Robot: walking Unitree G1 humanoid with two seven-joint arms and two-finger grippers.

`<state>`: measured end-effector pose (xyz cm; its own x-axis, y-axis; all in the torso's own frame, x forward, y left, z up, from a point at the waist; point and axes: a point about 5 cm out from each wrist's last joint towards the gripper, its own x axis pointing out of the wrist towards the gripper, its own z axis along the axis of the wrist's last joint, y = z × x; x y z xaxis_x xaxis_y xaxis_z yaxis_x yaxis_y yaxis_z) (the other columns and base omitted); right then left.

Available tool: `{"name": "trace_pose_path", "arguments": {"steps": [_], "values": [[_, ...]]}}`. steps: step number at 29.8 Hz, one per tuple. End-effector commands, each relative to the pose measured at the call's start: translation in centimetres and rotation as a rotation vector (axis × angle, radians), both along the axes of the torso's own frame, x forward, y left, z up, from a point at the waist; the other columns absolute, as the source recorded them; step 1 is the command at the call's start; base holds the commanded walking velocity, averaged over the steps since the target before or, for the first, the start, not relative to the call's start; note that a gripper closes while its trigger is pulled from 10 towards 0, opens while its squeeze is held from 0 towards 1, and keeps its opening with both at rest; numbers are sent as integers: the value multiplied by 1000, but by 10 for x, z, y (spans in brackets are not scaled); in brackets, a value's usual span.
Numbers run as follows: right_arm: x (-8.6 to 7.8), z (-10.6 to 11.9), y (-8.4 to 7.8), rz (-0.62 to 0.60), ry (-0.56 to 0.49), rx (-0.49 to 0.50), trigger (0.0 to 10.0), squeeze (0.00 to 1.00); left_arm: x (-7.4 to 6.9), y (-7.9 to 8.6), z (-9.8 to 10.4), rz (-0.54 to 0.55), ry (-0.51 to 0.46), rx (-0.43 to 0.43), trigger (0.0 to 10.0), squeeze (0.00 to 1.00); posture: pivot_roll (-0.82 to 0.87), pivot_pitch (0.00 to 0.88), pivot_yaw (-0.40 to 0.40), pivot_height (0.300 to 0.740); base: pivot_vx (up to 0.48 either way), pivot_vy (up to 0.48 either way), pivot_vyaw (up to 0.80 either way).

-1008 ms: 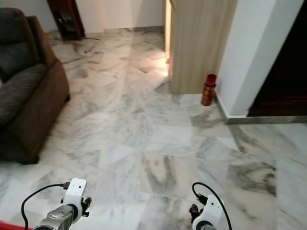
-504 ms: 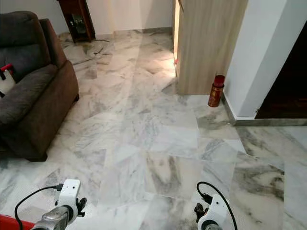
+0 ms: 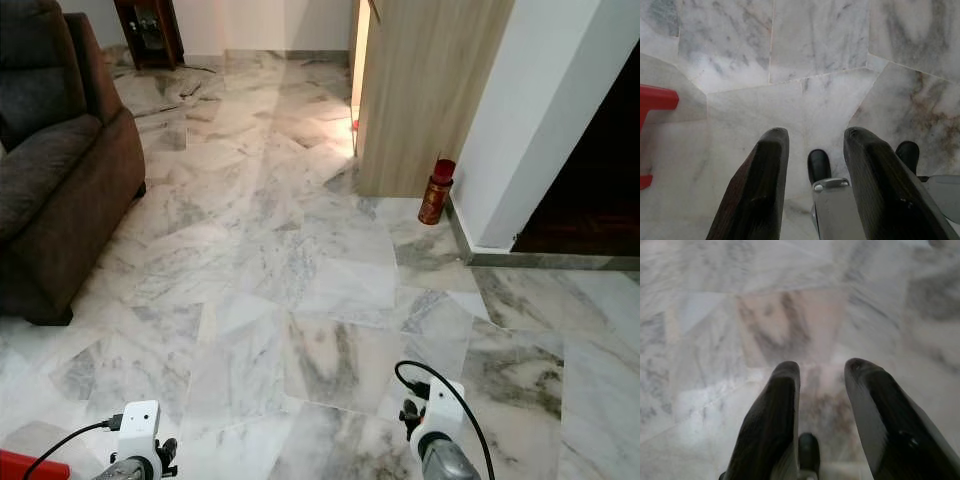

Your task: Picking trash to rubbish bin

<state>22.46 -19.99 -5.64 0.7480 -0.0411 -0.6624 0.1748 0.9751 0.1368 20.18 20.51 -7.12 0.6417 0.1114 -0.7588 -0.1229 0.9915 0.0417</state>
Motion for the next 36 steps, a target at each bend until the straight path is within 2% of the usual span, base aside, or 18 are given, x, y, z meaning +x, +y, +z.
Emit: {"name": "trace_pose_path", "arguments": {"steps": [1,3,7,14,15,16,18,27,36], "values": [[4,1,7,41,-9,-11,10000,0,5,2,3,9,-24,9,10000,0,-107,13,-30,740,0,0,438],[2,0,10,28,0,-5,10000,0,7,3,5,6,-29,13,10000,0,-107,13,-25,740,0,0,794],[-12,-10,16,10,42,11,10000,0,8,8,6,9,-30,24,10000,0,-109,0,4,740,0,0,794],[-12,-10,16,10,42,11,10000,0,8,8,6,9,-30,24,10000,0,-109,0,4,740,0,0,794],[-15,-11,16,6,49,14,10000,0,8,9,6,10,-29,26,10000,0,-110,0,7,740,0,0,794],[-31,-20,18,-26,85,21,10000,0,9,16,8,2,-30,47,10000,0,-120,0,46,740,0,0,794],[-38,-24,19,-37,99,24,10000,0,11,17,10,-4,-32,57,10000,0,-117,0,49,740,0,0,794],[-31,-20,21,-53,80,33,10000,0,19,19,15,-27,-41,73,10000,0,-120,0,82,740,0,0,794],[-31,-20,21,-67,73,40,10000,0,18,21,15,-23,-34,82,10000,0,-121,0,80,740,0,0,794]]}}
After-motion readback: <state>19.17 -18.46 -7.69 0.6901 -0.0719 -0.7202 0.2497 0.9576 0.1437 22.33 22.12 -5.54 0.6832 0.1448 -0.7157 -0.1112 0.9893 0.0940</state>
